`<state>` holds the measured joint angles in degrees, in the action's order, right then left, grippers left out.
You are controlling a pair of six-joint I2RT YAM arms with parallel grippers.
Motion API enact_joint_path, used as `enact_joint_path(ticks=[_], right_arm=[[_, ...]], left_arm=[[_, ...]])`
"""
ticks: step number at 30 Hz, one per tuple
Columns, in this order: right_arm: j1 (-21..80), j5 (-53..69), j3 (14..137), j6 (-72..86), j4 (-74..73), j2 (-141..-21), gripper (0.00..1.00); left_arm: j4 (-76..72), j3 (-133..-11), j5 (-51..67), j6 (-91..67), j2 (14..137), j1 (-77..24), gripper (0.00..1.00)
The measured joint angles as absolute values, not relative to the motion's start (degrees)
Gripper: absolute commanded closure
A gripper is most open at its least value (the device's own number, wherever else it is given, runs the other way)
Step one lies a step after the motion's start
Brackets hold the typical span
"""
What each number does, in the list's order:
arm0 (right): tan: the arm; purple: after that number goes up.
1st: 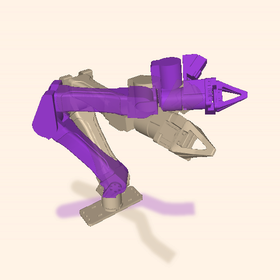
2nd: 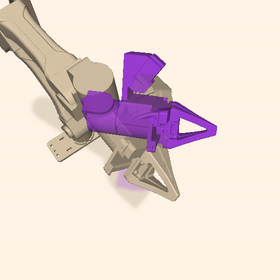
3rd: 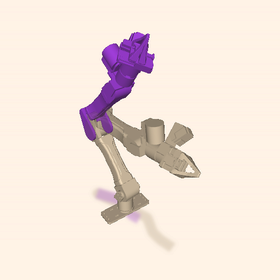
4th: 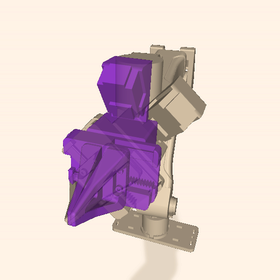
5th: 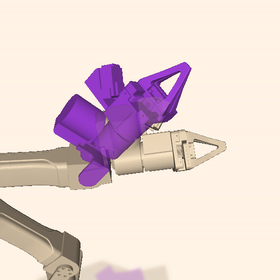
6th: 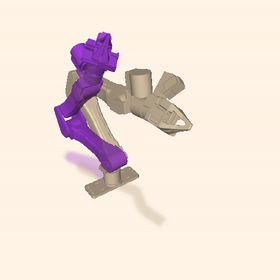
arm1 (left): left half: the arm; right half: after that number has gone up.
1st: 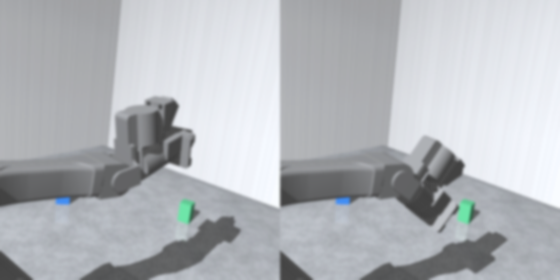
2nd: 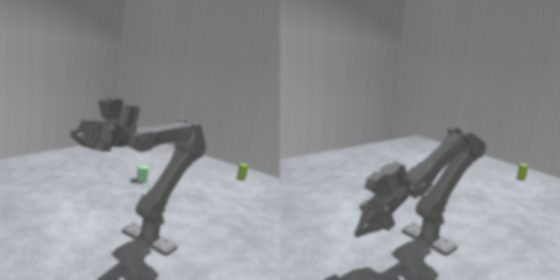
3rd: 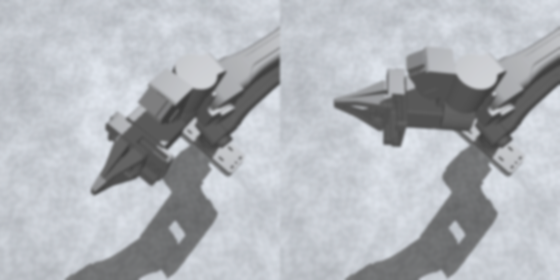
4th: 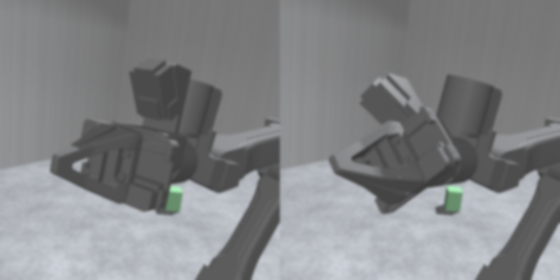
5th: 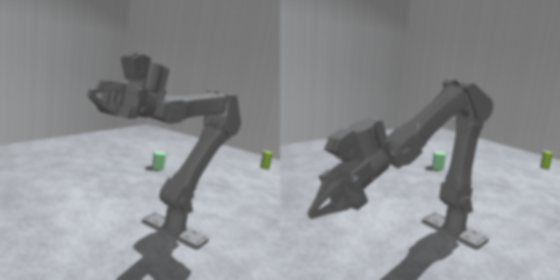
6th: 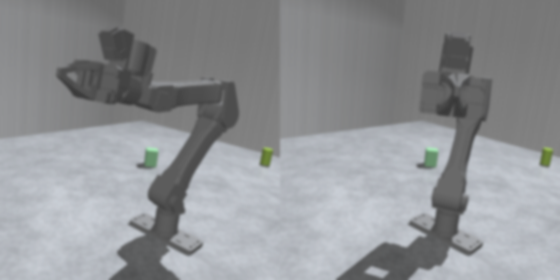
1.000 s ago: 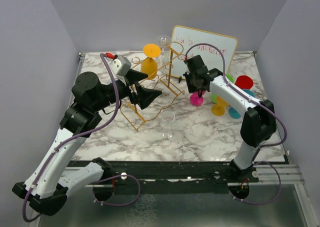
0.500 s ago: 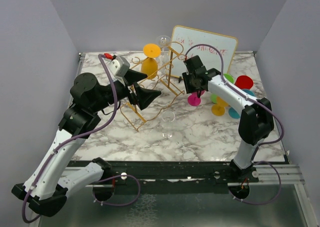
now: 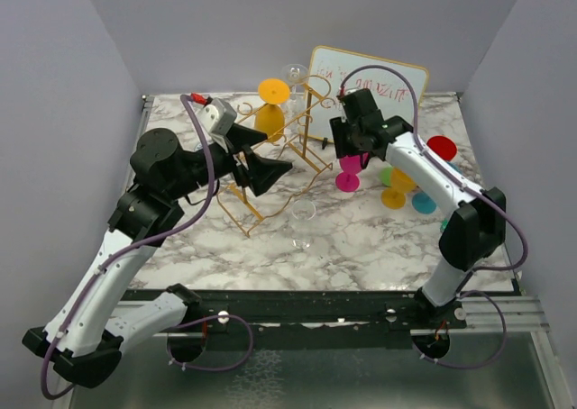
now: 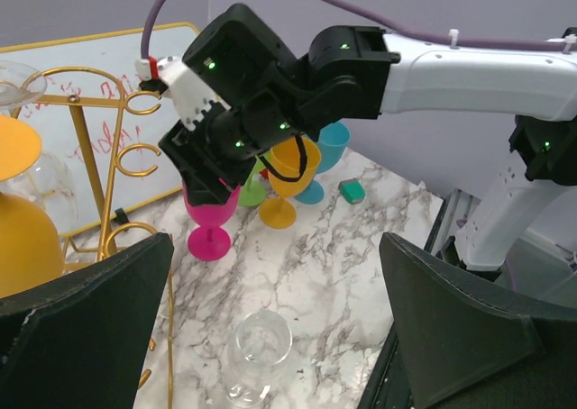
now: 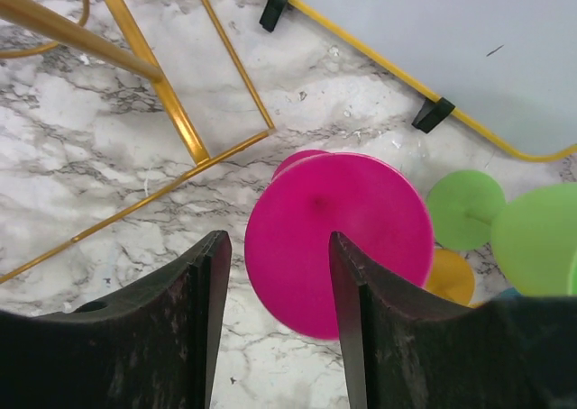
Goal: Take the wine glass off the wine glass rack
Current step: Place the wine glass at the center of the board, then pick up the wine glass from the wine rack.
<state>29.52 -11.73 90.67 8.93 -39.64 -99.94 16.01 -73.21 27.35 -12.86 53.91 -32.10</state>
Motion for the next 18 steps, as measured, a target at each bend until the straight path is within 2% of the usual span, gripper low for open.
enact_joint_path(ticks=[7,12,18], right_arm=[[29.52,-10.57,88.88,10.22,-39.88,-90.59,0.43],[29.52,-6.96,83.92,12.62,-38.98,-78.72,0.42],[29.52,-1.43,81.34,15.59,-38.35,-71.35,0.42]], left_arm=[[20.25,-77.69,24.75,-11.4,55.83,-32.1,0.01],[26.55,-88.62,19.03,-7.51,60.88,-32.1,0.01],[31.79,-100.01,13.08,-4.93,69.52,-30.41,0.01]])
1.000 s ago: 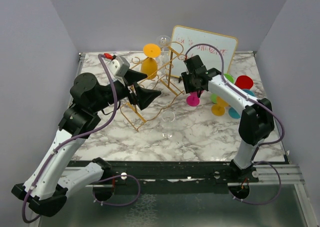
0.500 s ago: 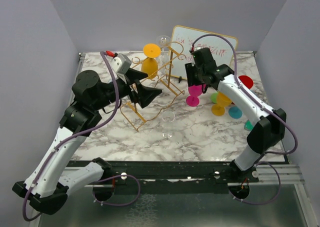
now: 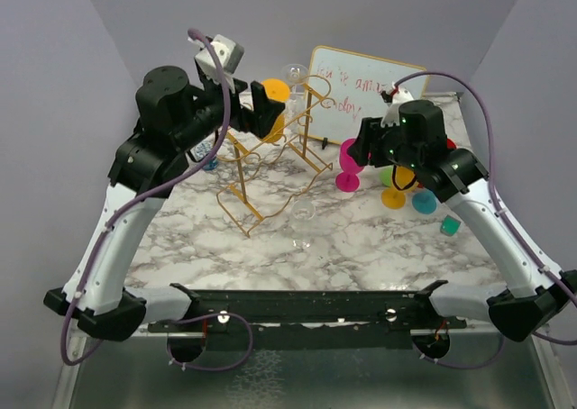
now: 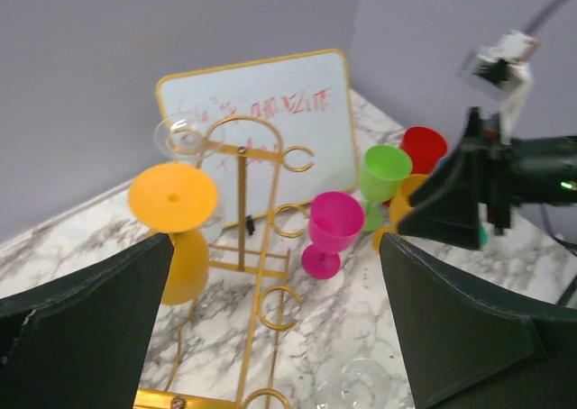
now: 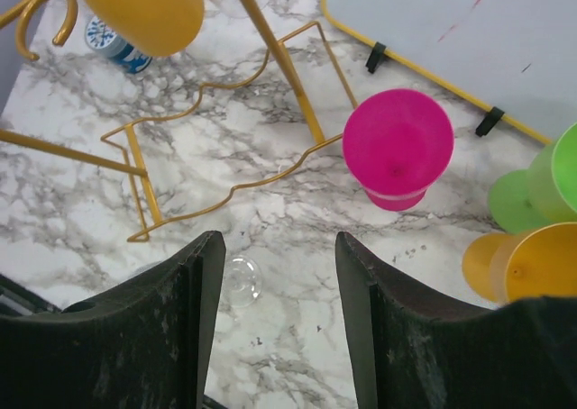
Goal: Take the wine glass off the wine glass rack
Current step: Pick up the wine glass from the wine rack.
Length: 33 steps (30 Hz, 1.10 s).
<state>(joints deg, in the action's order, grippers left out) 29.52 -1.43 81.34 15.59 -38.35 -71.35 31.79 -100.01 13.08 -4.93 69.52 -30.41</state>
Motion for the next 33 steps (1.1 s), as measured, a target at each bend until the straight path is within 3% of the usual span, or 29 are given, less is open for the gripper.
enact_joint_path(ticks=[8,13,18,33], right_arm=[[29.52,3.38,78.63,18.83,-39.64,-67.26,0.41],[29.52,5.21,78.56,20.71,-40.29,-64.01,0.41],[29.52,6.44,78.08,22.52,-40.66,-61.32,0.41],[29.52,8.97,74.61,25.8,-42.61,-60.18,0.4]], left_arm=[[35.51,-108.42,11.55,-8.12,82.43,-22.0,0.04],[36.64,-109.97,16.21,-11.11,87.13,-14.9,0.13],[37.32,-110.8,22.59,-13.39,90.5,-8.99,0.15],[37.43,-114.8,34.89,-16.29,97.3,-8.36,0.3]])
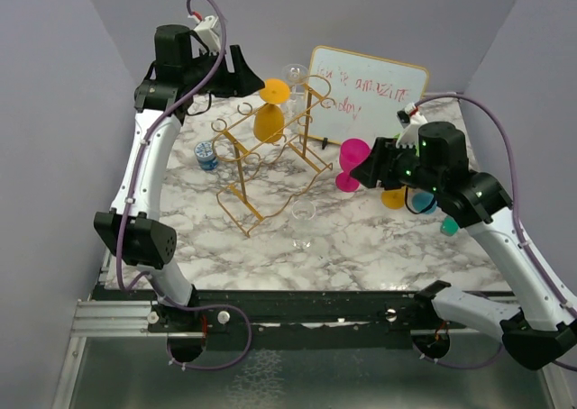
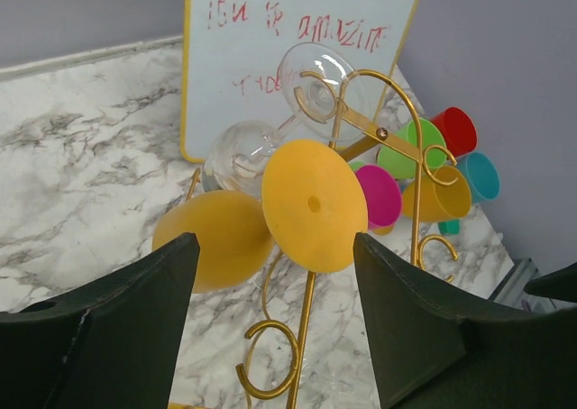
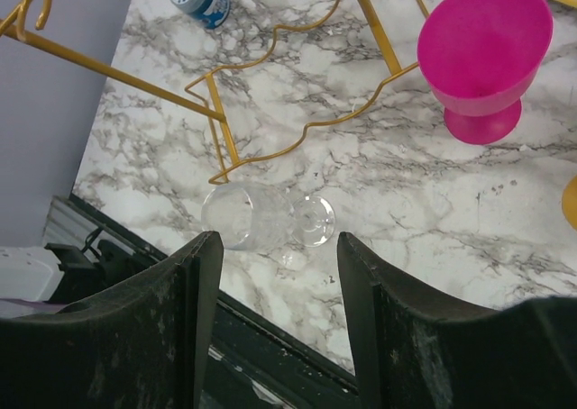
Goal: Take the wine glass off the wine glass rack
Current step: Pick up the wine glass from the wine rack.
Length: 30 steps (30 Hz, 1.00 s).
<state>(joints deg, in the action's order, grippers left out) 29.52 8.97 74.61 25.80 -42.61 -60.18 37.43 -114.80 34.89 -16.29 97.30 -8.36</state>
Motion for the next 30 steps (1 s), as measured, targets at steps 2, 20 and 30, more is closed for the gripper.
enact_joint_path(ticks=[2,20,30], right_arm=[[29.52,8.91,74.17,26.11,-42.83,-59.81,0.4],[29.52,6.26,73.93,26.5,-45.52,-59.57,0.4],[29.52,6.09,72.93,26.35,-46.15,-59.75,0.4]], left_arm=[[37.45,-114.67,35.53,-16.51,97.78,-8.38,0.31],[37.41,-114.67,39.4,-16.36,100.18,-10.22,0.53],[37.41,-114.67,39.66,-16.32,101.16,-10.66,0.62]])
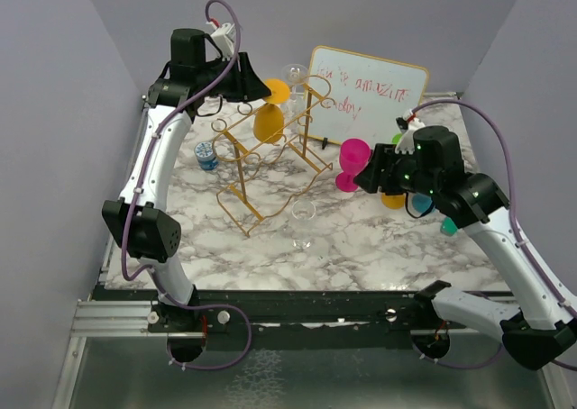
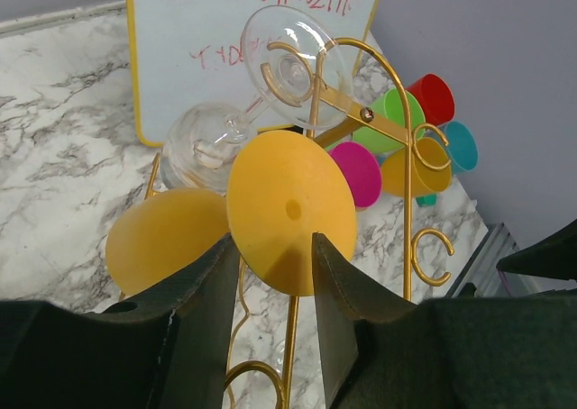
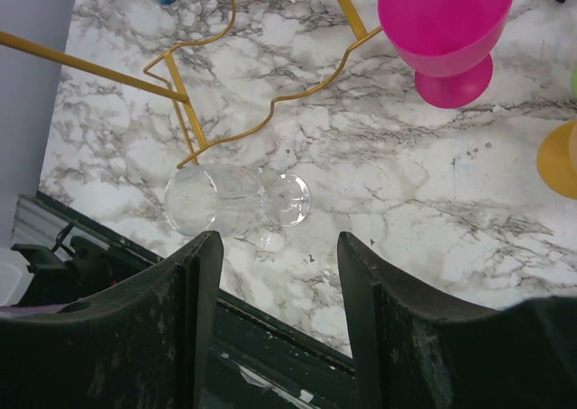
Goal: Take the wine glass off the wine glass rack
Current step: Pick up the wine glass from the wine rack.
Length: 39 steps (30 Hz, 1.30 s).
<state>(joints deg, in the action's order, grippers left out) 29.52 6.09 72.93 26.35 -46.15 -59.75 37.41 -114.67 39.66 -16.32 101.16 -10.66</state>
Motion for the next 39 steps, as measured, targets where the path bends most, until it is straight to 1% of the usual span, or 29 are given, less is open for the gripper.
enact_joint_path(ticks=[3,11,13,20,24,26,28,39], right_arm=[[29.52,6.09,72.49,26.33,-46.15,-60.01,0.4],[29.52,6.09,72.36,26.3,-46.15,-60.16,0.41],[29.52,6.09,72.36,26.3,-46.15,-60.16,0.4],[29.52,6.09,72.34,26.3,-46.15,-60.16,0.4],[29.52,6.09,72.29,26.3,-46.15,-60.16,0.4],[29.52,6.09,72.18,26.3,-46.15,-60.16,0.4],[29.52,6.09,71.94,26.3,-46.13,-60.16,0.4],[29.52,6.09,71.37,26.3,-46.15,-60.27,0.4]], left_arm=[[37.41,-114.67,39.7,-16.29,101.19,-10.85,0.62],[37.41,-114.61,40.05,-16.23,101.21,-10.9,0.71],[37.41,-114.61,40.05,-16.14,101.21,-10.9,0.75],[37.41,-114.61,40.03,-16.05,101.21,-10.87,0.85],[37.32,-114.61,40.16,-16.23,101.23,-10.85,0.94],[36.93,-114.61,40.49,-16.27,101.23,-10.87,0.95],[36.71,-114.61,40.73,-16.27,101.23,-10.9,1.0],[36.01,-115.85,42.04,-17.58,102.13,-10.81,1.0]])
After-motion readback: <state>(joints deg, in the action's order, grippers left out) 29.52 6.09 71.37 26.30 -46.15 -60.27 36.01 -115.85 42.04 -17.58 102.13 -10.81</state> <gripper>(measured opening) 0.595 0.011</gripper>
